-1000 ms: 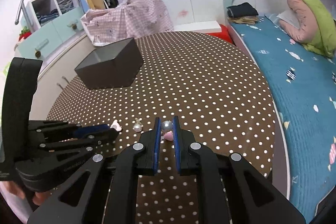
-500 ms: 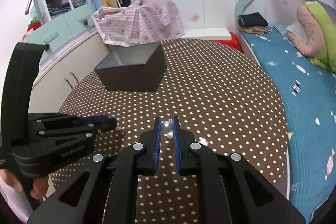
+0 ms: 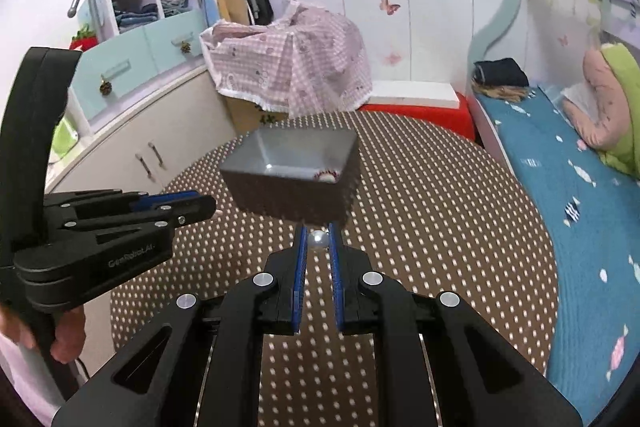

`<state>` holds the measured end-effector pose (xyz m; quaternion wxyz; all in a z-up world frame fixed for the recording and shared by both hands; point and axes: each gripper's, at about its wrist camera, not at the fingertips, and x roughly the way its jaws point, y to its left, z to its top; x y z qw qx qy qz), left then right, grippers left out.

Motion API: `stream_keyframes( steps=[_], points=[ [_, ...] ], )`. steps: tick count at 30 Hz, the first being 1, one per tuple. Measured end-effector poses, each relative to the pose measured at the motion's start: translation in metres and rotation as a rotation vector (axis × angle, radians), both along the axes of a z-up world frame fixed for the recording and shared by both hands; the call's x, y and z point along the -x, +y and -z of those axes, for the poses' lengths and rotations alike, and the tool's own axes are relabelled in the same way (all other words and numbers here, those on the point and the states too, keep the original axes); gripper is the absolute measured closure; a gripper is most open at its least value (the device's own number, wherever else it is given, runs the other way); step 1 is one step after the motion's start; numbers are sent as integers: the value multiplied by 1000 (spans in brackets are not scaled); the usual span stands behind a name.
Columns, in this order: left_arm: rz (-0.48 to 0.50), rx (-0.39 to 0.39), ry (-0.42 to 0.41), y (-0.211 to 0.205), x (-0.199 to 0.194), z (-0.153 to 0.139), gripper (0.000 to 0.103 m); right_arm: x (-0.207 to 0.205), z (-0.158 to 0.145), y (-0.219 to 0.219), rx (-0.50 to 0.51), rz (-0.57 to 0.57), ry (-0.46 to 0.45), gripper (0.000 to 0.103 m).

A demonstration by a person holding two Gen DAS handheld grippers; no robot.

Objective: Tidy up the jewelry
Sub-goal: 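Lower the pearl earring and white charm into the box and open both tools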

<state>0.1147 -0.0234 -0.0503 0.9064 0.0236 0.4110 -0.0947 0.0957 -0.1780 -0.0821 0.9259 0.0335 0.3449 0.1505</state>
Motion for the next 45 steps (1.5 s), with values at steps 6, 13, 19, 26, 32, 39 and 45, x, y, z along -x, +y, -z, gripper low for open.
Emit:
stream_keyframes(
  steps=[6,13,19,26,32,39,45],
  points=[
    [-2,-6,-45,5,-22,-20,91,-24,-17,11,-11,-23,-18,91],
    [9,10,-27,8,-64,-23,91,-72,-25,24,-37,-71,22,91],
    [3,27,59,11,-104,2,91,-119,-11,38,-38,-113,106,91],
    [8,32,110,14,-131,22,89,-149,14,39,-53,-126,200,89],
    [-13,32,138,20,-136,26,59,-153,12,27,-52,-76,202,59],
    [-15,22,123,18,-123,20,52,-141,3,15,-34,-17,166,30],
    [-24,14,122,20,-109,15,49,-128,1,7,-33,-9,172,30]
  ],
)
